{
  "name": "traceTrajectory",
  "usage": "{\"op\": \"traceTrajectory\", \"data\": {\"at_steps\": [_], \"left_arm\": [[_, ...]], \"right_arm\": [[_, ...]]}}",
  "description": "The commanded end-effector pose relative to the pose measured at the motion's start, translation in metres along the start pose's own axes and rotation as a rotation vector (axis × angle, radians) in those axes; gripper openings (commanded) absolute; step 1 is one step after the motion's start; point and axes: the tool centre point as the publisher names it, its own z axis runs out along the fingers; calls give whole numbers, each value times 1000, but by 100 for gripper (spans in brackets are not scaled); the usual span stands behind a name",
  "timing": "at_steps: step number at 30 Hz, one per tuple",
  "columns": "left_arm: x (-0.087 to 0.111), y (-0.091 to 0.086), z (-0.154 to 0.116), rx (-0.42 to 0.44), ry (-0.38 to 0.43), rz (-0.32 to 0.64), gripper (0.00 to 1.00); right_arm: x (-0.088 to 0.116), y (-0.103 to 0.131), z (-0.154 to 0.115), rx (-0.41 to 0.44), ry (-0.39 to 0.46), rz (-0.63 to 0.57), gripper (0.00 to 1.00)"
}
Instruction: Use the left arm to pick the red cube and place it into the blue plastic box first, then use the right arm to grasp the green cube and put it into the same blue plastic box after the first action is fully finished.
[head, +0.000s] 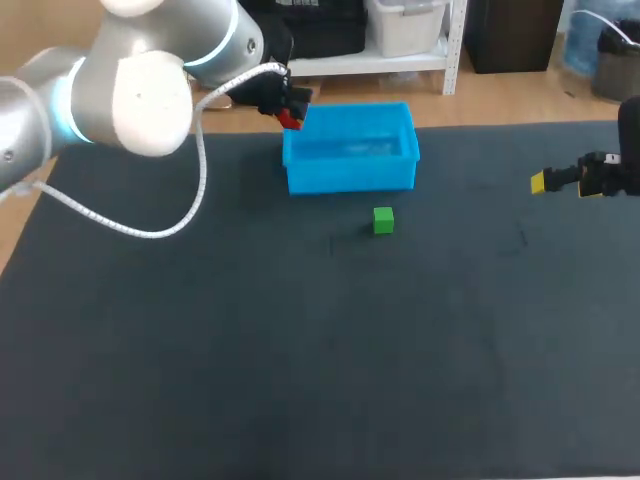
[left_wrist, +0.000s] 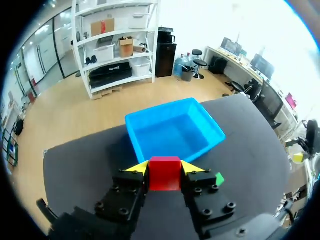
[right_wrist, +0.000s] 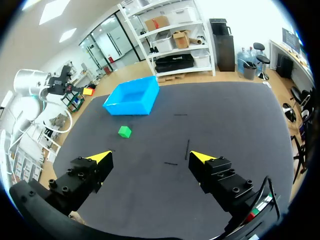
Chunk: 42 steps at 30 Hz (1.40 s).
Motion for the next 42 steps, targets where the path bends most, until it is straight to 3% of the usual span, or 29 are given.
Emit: {"op": "traceTrajectory", "data": {"at_steps": [1,8,19,36,37,38,39,40,42], "left_arm": [[-29,0,41,2,27,-1,0],[-35,-2,71,34,49,-18,0],[-27,-2,101,46,96,-45,0],[-21,-4,109,23,141,-56,0],[-21,-5,109,23,143,-55,9],[-21,-6,109,23,145,-54,32],[-21,-7,109,23,147,-50,43],[-21,-7,108,22,147,-49,47],[-21,-8,108,22,148,-46,88]], "right_arm": [[0,0,0,0,0,-1,100],[0,0,0,0,0,-1,100],[0,0,0,0,0,-1,100],[0,0,0,0,0,-1,100],[0,0,0,0,0,-1,100],[0,0,0,0,0,-1,100],[0,0,0,0,0,-1,100],[0,0,0,0,0,-1,100],[0,0,0,0,0,-1,100]]}}
